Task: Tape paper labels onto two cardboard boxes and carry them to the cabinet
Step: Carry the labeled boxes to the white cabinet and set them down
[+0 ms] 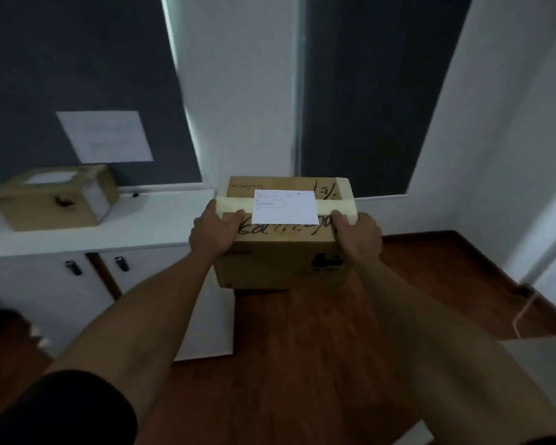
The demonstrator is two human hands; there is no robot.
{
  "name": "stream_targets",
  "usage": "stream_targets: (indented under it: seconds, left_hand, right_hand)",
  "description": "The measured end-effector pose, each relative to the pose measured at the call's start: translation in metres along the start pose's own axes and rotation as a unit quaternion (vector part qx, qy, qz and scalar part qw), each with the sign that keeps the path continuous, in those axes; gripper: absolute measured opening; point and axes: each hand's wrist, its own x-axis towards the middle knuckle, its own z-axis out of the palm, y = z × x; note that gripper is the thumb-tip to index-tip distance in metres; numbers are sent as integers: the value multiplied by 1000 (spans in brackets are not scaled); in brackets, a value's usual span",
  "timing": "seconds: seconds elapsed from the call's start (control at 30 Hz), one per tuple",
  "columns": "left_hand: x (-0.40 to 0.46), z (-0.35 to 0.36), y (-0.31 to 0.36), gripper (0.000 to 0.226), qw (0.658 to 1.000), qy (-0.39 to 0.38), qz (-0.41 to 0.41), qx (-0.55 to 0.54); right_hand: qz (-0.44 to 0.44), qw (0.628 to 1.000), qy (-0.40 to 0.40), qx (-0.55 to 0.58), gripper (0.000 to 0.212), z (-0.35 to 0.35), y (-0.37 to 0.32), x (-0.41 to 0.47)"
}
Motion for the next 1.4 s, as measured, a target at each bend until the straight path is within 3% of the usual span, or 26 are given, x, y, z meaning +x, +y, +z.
stream_targets:
  seconds: [0.33,0.7,1.17,1.4]
  left_hand:
    - [36,-133,-110,94,984,111,-139,29]
    - [95,-195,-191,86,958,174,-219,64]
    - [253,-200,-266,76,957,147,-242,59]
    - [320,-203,-307,80,972,98,-212,18]
  right_hand:
    - [-80,987,-138,27,63,162,-107,-29]
    - [-119,965,-232,18,62,311,-177,-30]
    - [-109,963,-245,-23,65,476,-236,36]
    - [-95,974,-201,-48,63,526,-254,57]
